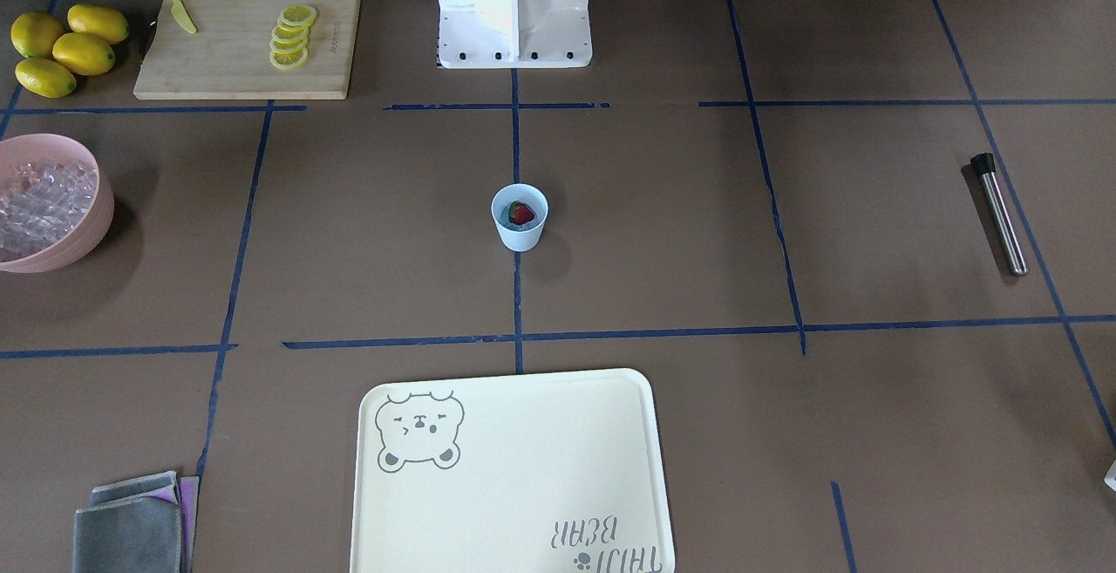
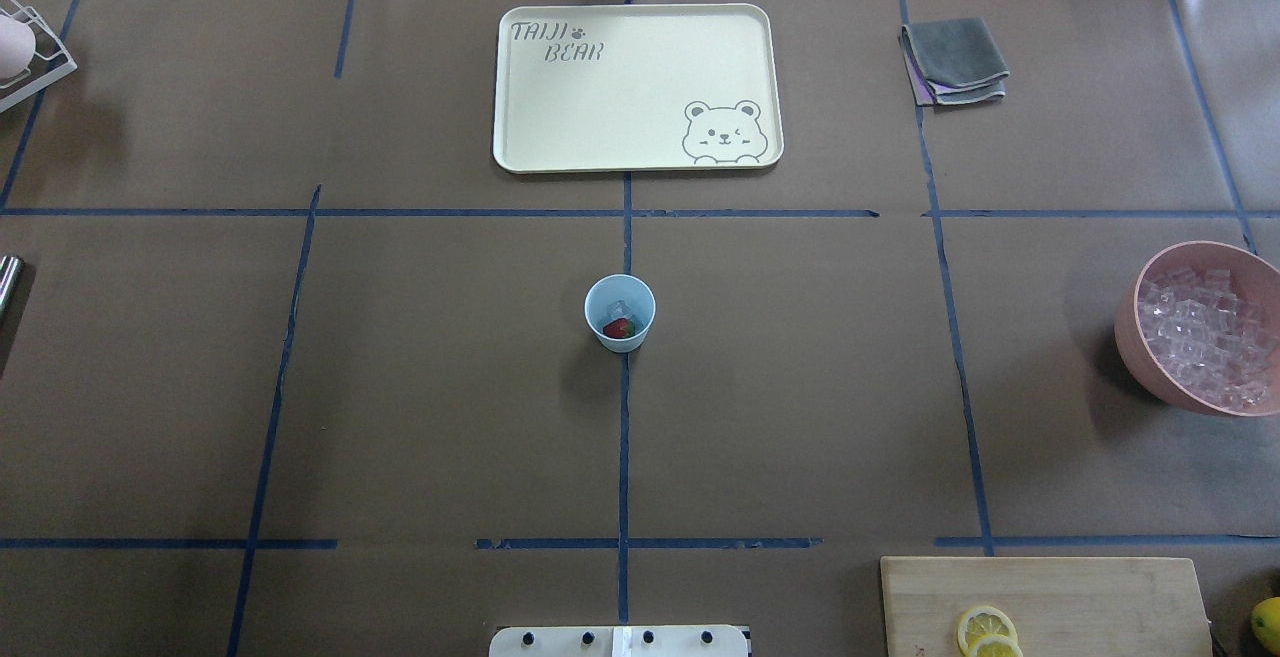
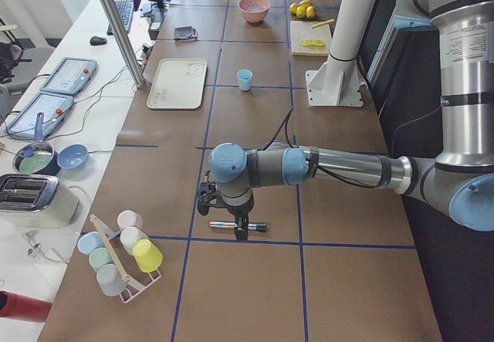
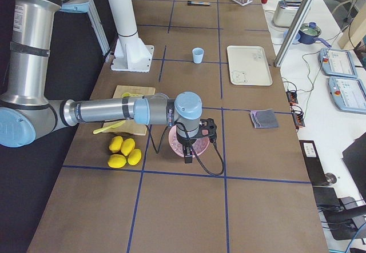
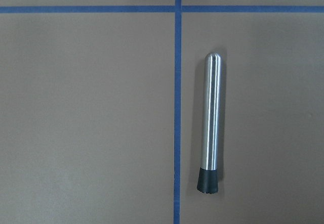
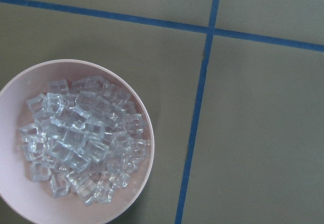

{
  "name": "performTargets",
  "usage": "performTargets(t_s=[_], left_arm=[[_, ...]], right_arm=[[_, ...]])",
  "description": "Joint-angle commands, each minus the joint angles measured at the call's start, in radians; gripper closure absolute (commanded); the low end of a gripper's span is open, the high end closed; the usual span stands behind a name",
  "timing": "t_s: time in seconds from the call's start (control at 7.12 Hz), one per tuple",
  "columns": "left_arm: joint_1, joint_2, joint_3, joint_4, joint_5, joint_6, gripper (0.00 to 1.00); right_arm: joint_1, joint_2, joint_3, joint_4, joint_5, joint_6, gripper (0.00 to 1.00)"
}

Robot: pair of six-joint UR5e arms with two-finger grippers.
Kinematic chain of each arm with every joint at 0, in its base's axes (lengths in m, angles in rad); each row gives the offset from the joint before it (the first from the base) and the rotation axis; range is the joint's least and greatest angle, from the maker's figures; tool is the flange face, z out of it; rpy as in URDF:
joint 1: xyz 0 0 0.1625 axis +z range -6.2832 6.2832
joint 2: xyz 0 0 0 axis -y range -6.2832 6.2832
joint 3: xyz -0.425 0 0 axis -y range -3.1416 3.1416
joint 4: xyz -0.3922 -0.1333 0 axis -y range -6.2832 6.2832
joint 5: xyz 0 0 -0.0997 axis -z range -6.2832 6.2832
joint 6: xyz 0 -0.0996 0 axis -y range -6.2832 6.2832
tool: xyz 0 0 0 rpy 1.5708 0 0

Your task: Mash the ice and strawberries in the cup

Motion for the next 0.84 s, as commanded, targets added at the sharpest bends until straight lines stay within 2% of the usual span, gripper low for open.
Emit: performTargets(t_s=[0.0, 0.7], left_arm=[[-0.002, 0.024, 0.023, -0.012, -0.011, 0.003, 0.0], [-0.024, 0.041, 0.038, -0.035, -0.029, -0.009, 0.0]], right_arm=[[-0.002, 0.009, -0.004, 0.0, -0.006, -0.009, 0.0], [-0.013, 0.018, -0.015, 0.005, -0.006, 0.008, 0.01]])
